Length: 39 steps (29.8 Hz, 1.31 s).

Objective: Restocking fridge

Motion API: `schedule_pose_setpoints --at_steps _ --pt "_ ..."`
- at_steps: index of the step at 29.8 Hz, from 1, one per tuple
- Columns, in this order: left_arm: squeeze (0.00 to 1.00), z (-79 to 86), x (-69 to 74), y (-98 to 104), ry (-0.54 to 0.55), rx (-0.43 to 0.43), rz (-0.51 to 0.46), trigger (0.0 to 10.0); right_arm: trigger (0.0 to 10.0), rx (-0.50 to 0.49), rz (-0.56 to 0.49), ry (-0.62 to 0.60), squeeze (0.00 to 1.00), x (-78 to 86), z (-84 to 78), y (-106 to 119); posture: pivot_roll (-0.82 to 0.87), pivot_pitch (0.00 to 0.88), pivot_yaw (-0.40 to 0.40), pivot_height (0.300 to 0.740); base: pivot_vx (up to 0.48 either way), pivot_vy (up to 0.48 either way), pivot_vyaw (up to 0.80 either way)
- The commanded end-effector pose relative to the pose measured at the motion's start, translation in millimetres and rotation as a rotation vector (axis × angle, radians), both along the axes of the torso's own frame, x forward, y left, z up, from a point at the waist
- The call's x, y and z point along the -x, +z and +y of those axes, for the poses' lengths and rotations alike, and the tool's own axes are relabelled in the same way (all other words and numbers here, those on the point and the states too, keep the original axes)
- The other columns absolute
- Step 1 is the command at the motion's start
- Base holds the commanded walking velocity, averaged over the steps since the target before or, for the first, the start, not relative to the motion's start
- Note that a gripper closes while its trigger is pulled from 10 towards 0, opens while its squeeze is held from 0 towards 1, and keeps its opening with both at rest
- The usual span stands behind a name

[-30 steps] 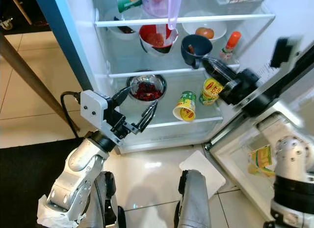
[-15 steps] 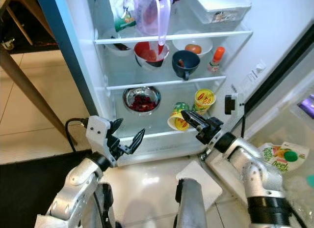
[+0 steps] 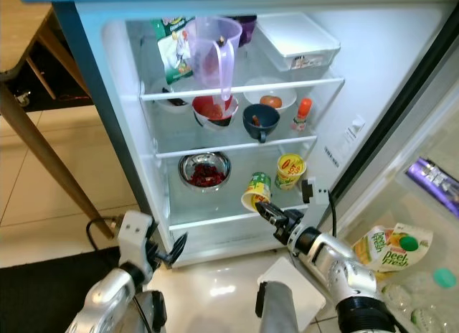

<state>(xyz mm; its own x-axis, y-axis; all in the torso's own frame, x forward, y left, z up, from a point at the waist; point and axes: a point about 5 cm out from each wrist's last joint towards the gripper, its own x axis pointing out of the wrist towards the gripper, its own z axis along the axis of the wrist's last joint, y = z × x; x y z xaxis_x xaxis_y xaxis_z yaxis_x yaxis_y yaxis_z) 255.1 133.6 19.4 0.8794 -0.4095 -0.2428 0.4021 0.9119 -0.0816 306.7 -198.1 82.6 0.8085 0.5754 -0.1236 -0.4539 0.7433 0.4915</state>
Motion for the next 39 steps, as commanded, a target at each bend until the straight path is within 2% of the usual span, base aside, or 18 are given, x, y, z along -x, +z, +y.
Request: schedule_pose_setpoints --at_steps 1,6,13,20,29,30,37,39 --pt "0.0 10.0 7.5 -12 0.008 -0.038 0.036 10.0 10.0 0.011 0.008 0.006 0.0 2.5 -0.2 -7 -0.04 0.067 0.0 0.612 0.0 0.0 0.0" --pt "0.0 12.7 11.5 -18 0.01 -0.048 0.058 10.0 10.0 0.008 0.019 0.016 0.0 3.8 0.9 -11 -0.04 0.063 -0.001 0.621 0.0 0.0 0.0" --pt "0.0 14.1 15.9 -29 -0.005 -0.07 0.078 10.0 10.0 0.011 0.06 0.037 0.0 11.0 2.5 -32 -0.03 0.055 0.0 0.647 0.0 0.0 0.0" --pt "0.0 18.3 19.6 -38 -0.017 -0.09 0.106 10.0 10.0 0.008 0.076 0.024 0.0 12.5 -0.7 -38 -0.03 0.047 0.003 0.673 0.0 0.0 0.0" --pt "0.0 27.6 34.7 -55 -0.016 -0.134 0.179 10.0 10.0 0.02 0.132 0.004 0.0 21.5 -5.9 -55 -0.04 0.038 0.003 0.713 0.0 0.0 0.0" --pt "0.0 32.5 41.3 -61 -0.003 -0.146 0.214 10.0 10.0 0.039 0.171 -0.005 0.0 28.0 -7.9 -64 -0.03 0.032 0.004 0.722 0.0 0.0 0.0" --pt "0.0 41.1 51.2 -70 0.021 -0.163 0.271 10.0 10.0 0.074 0.234 -0.023 0.0 38.5 -11.4 -78 -0.04 0.025 0.004 0.739 0.0 0.0 0.0" --pt "0.0 46.8 59.8 -77 0.043 -0.171 0.323 10.0 10.0 0.105 0.288 -0.041 0.0 48.0 -14.8 -90 -0.04 0.016 0.003 0.74 0.0 0.0 0.0"
